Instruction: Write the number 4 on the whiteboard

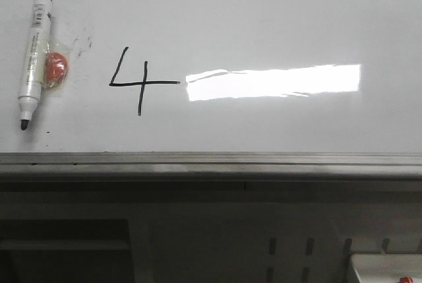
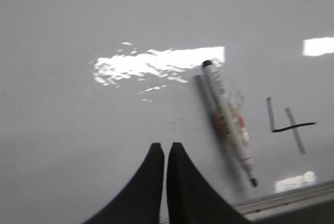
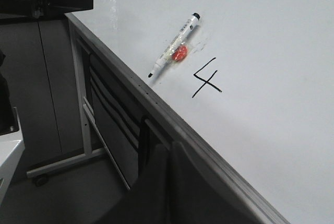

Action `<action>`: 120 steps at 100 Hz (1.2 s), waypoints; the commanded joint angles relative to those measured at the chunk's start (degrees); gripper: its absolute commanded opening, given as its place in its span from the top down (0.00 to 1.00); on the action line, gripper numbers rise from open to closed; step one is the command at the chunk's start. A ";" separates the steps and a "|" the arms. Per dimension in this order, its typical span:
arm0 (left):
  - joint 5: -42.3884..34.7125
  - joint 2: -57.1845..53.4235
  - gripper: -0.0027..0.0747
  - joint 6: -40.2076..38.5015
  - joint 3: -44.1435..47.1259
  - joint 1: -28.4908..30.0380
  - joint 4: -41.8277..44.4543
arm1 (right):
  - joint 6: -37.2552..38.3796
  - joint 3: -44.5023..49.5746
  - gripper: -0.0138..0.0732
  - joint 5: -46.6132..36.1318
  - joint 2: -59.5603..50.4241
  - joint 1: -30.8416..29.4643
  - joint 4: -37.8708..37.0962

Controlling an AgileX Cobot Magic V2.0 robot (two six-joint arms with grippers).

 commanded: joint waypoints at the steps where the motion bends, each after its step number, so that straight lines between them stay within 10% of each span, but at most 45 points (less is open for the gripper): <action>1: -3.48 -0.71 0.99 4.76 0.29 4.48 -1.81 | 0.03 -1.55 0.92 -4.01 0.33 -0.38 -0.40; 32: -3.60 -5.63 0.99 11.52 9.91 14.77 -5.78 | 0.03 -1.55 0.92 -4.01 0.33 -0.38 -0.40; 120: 1.48 -5.78 0.99 11.52 11.83 15.43 -6.79 | 0.03 -1.55 0.92 -4.01 0.33 -0.38 -0.40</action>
